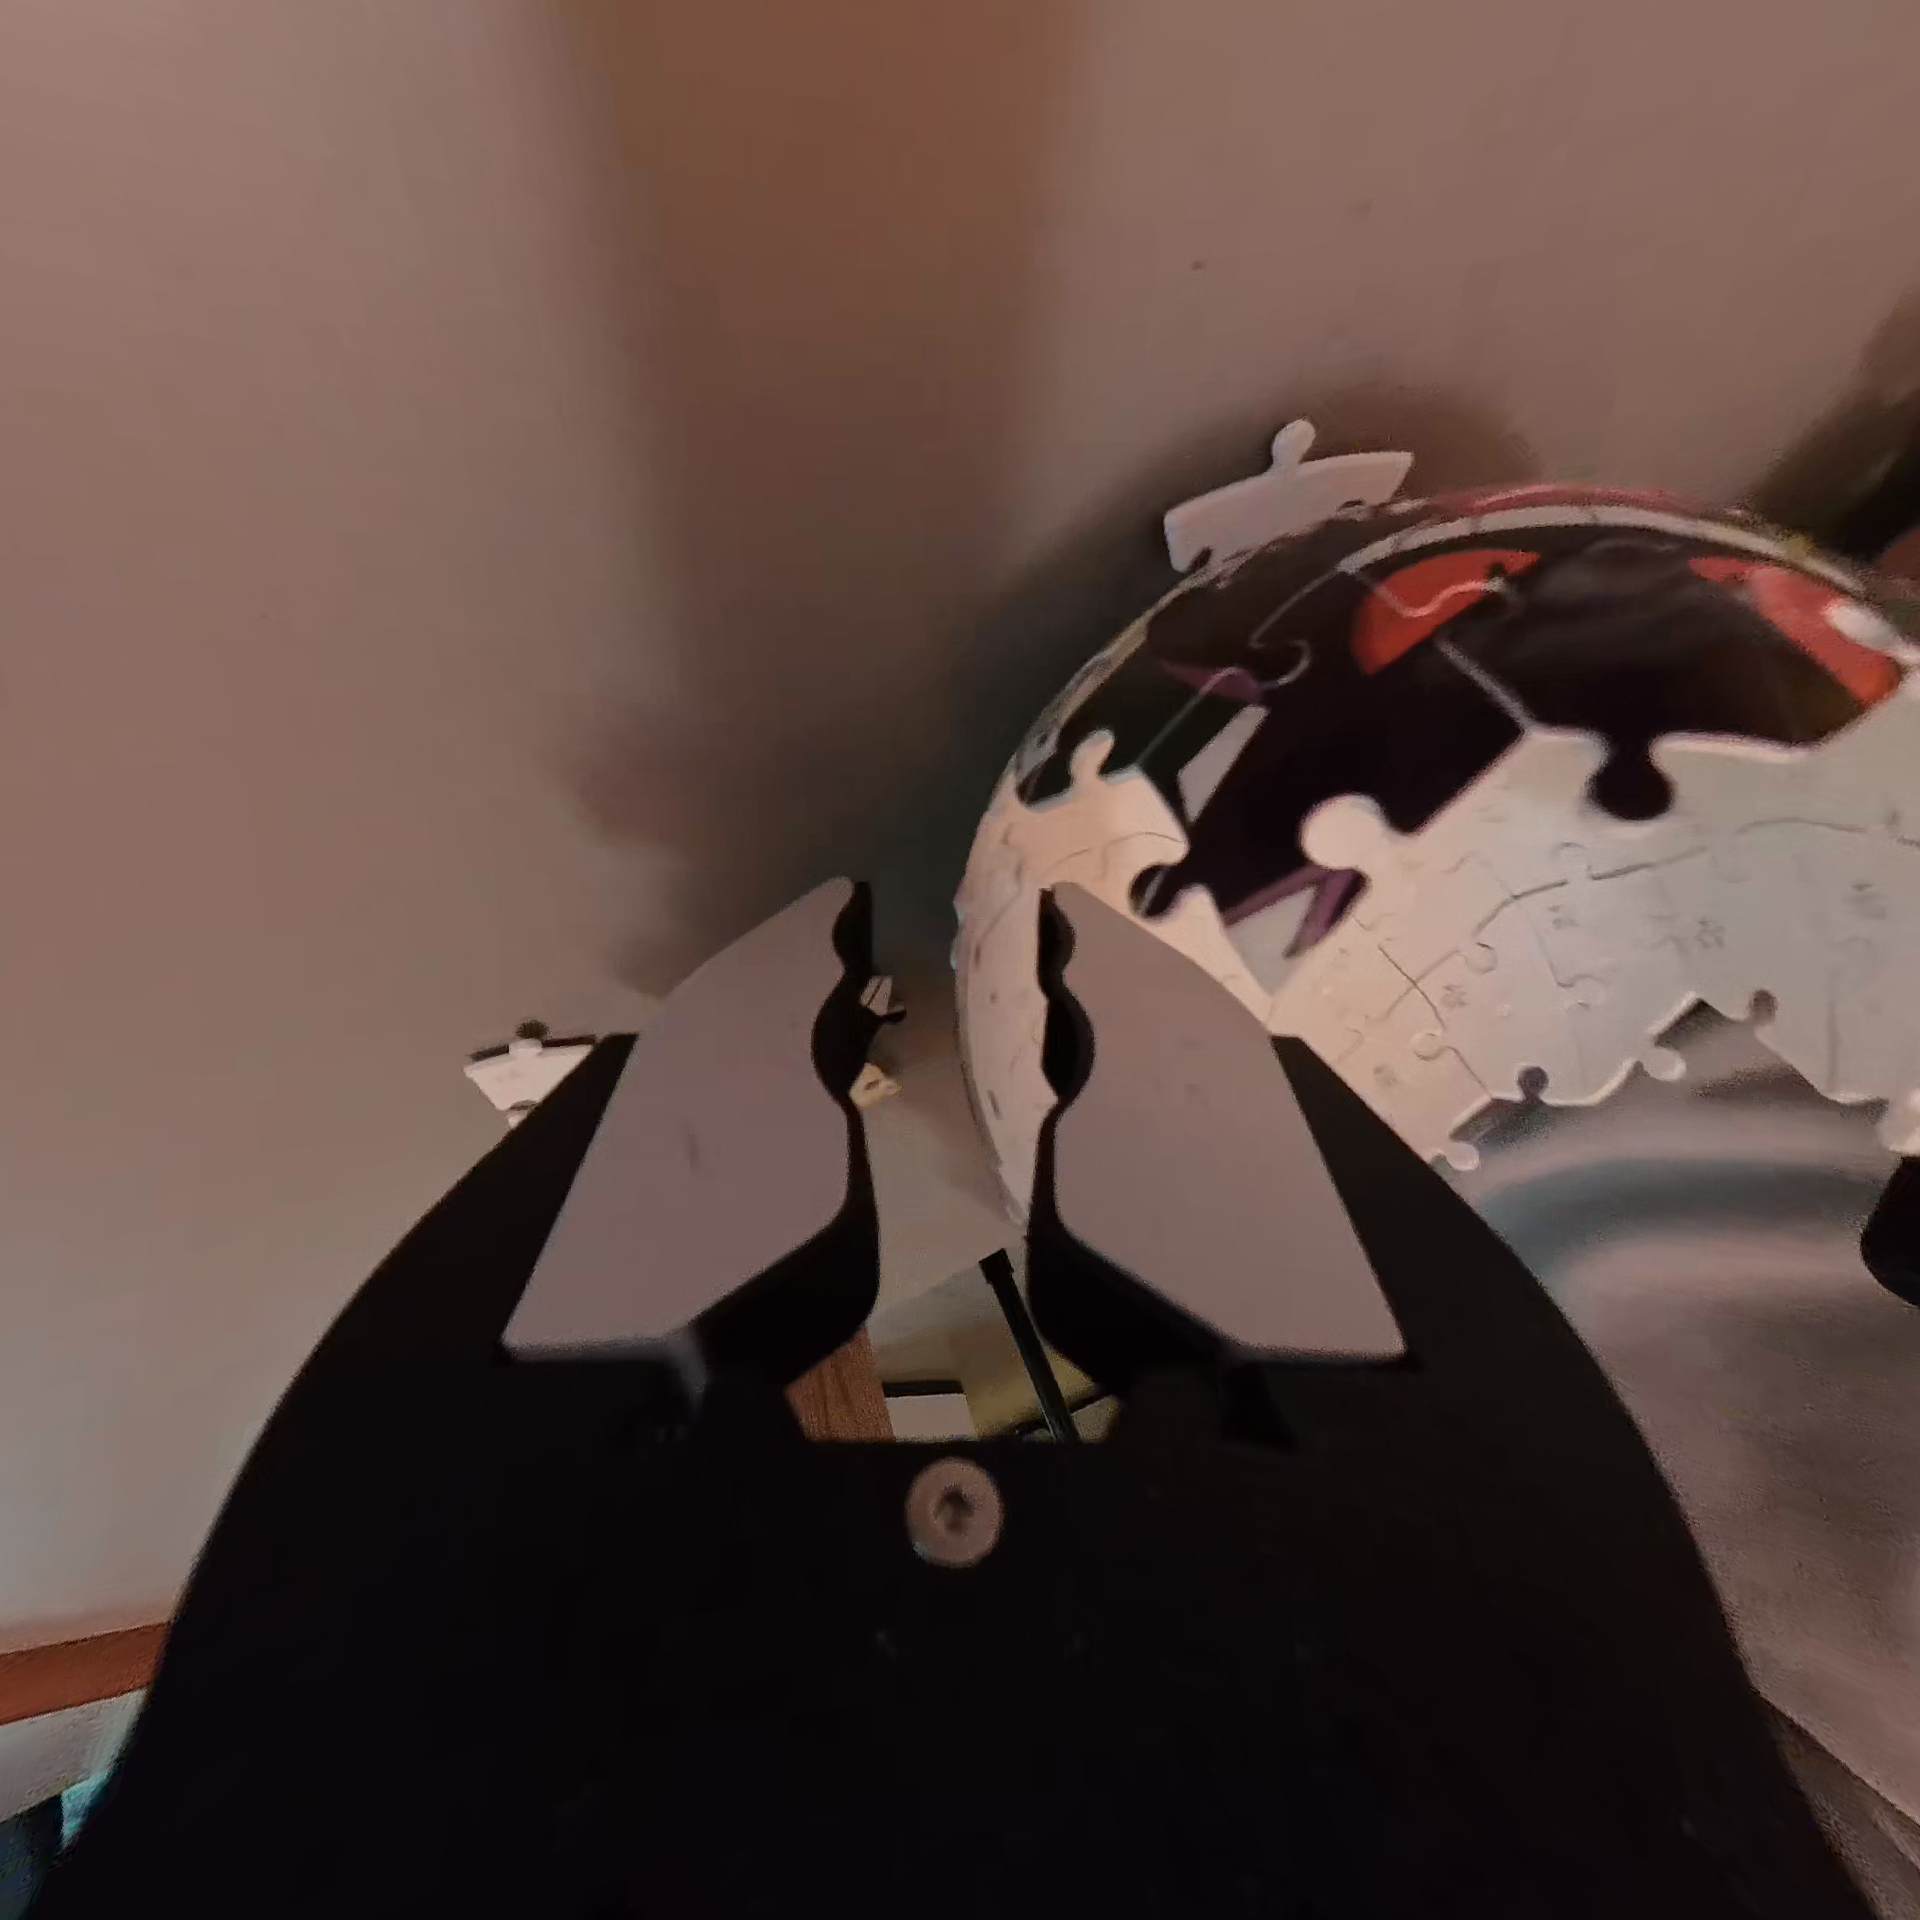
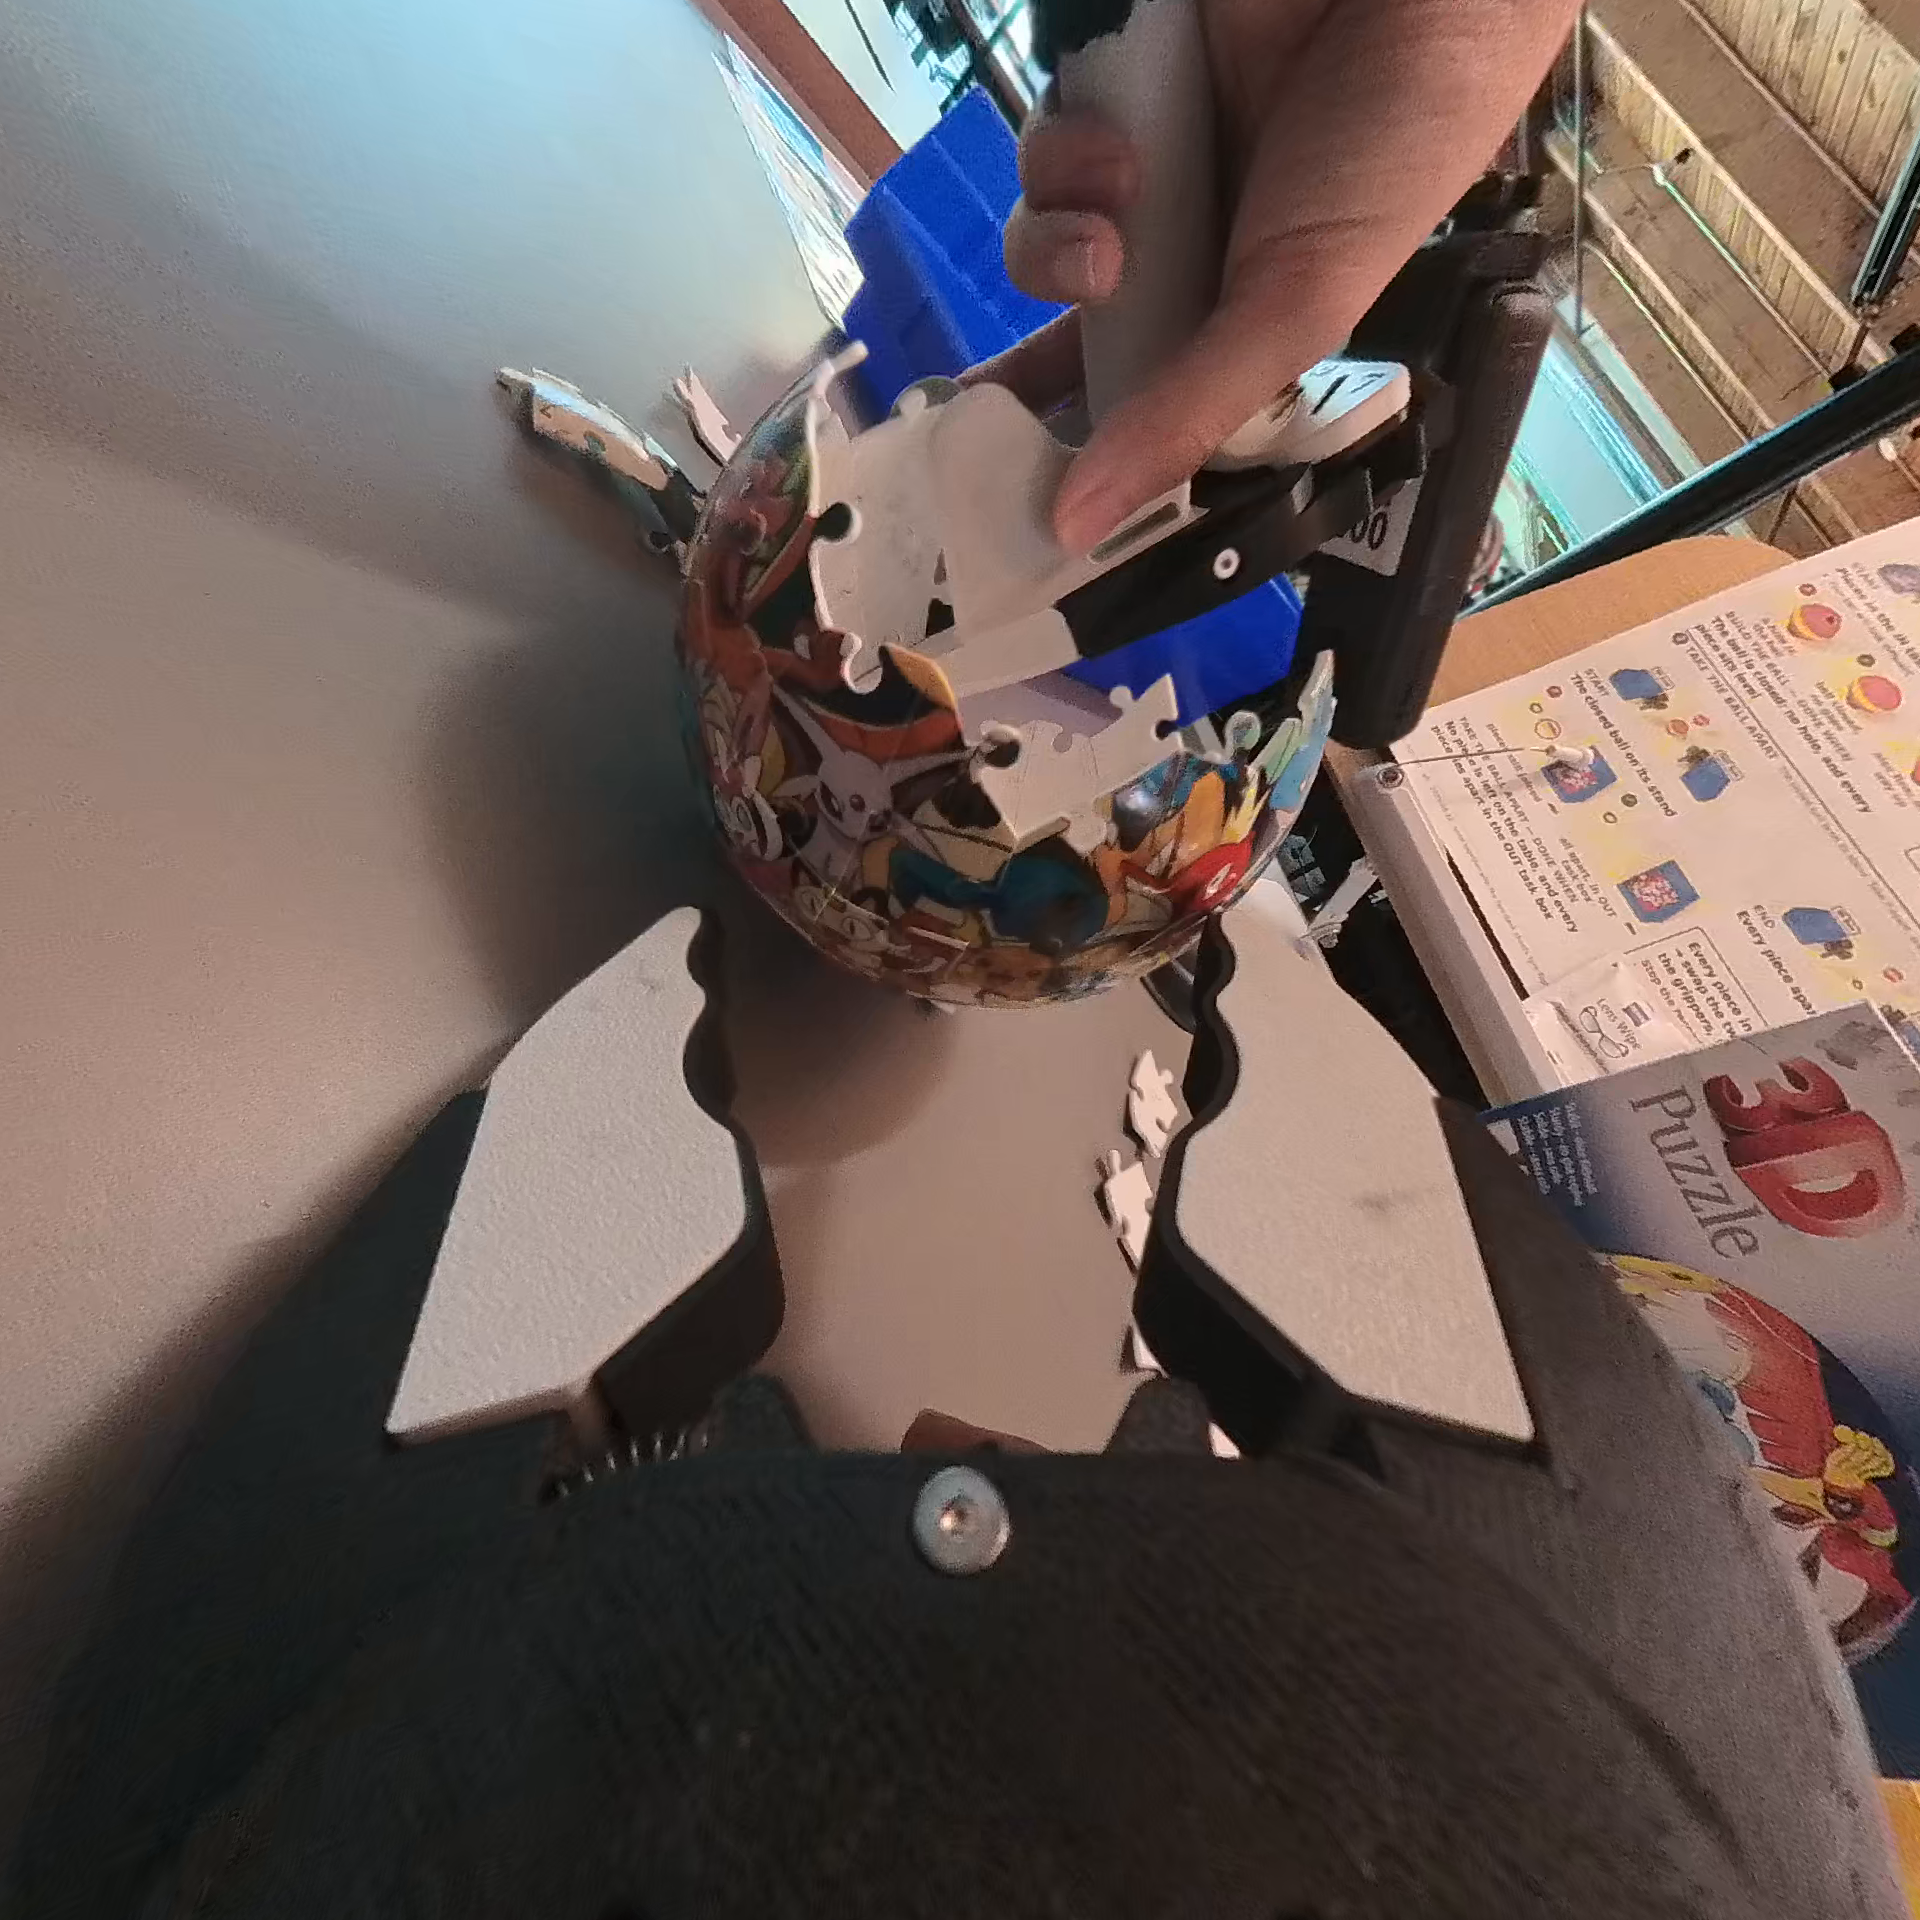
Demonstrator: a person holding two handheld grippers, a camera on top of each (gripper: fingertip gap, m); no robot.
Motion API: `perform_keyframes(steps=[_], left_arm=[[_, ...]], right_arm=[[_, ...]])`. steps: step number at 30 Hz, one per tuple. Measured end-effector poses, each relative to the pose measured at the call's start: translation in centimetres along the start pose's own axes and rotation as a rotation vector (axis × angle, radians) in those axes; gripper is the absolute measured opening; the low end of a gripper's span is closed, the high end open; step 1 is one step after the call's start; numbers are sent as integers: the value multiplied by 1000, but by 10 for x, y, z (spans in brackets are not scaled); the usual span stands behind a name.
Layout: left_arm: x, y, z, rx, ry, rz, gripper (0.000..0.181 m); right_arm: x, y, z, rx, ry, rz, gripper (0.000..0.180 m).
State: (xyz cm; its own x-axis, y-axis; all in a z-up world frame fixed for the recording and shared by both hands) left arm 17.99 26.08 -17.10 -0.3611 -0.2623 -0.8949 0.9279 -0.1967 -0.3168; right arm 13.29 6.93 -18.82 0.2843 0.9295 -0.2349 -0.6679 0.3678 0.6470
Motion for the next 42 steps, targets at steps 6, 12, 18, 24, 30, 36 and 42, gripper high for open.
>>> perform_keyframes(steps=[6,12,18,24,30,36,42], left_arm=[[-15,-1,3,15,22,-2,17],[-16,-8,6,7,64,-63,12],[-12,-17,9,18,67,-68,6],[-10,-15,5,22,50,-47,6],[-9,-11,4,17,49,-32,4],[-9,-11,1,-2,18,-11,3],[-9,-11,-2,-23,-1,16,2]], right_arm=[[1,0,0,5,-1,-1,83],[1,0,-1,4,-13,-3,82],[2,1,-2,-18,-22,-7,82],[2,2,-2,-21,-23,0,82],[3,2,-3,-30,-24,0,82],[3,2,-3,-31,-26,4,82],[3,4,-4,-41,-26,15,83]])
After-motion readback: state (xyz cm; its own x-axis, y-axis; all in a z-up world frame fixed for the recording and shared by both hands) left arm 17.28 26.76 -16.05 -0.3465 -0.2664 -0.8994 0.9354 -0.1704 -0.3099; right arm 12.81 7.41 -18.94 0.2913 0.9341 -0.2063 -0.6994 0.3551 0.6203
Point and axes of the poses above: each gripper's, where its closed fingertips meet, x out along the fingers, y out of its top, z = x × y across the jaws, the point moved 8 cm from there along -x, back along the fingers, and after that the axes turned 1 degree about y, right-handed, at the moved point
